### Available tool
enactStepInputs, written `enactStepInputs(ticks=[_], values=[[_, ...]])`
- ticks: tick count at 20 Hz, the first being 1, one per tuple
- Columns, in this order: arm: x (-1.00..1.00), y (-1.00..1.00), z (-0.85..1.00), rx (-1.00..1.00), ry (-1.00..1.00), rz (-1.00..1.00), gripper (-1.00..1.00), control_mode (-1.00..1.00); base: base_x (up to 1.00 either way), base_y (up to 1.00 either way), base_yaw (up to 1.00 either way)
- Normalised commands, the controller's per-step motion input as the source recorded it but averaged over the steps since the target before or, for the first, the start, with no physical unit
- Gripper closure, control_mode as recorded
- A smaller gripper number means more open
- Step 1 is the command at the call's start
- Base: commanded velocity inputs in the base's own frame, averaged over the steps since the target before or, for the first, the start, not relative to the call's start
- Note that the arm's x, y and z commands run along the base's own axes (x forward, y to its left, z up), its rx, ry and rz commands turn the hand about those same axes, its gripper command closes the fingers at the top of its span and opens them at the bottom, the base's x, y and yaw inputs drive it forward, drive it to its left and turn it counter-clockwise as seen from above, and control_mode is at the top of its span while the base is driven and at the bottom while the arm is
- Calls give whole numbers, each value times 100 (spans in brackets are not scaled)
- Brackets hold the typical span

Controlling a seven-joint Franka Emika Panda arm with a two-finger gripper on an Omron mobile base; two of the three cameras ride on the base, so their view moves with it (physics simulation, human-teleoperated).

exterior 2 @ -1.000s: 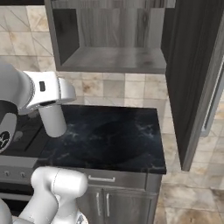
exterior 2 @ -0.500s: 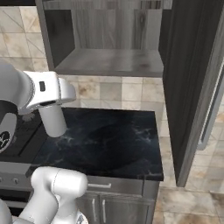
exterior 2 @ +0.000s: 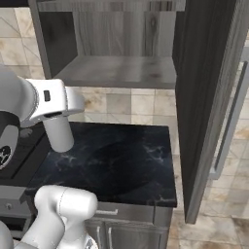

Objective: Sort all alcoholic drinks to one cabinet, and non-alcoholic drinks to the other.

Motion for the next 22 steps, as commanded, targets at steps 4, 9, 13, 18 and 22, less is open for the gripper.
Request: enactStepInputs(ticks=[4,9,13,18,22], values=[[0,0,0,0,0,0,100,100,25,-32,0],[0,0,0,0,0,0,100,100,4,-30,0],[0,0,0,0,0,0,100,100,1,-1,0],[0,0,0,0,0,0,100,100,0,0,0],[0,0,0,0,0,0,100,100,0,0,-1]])
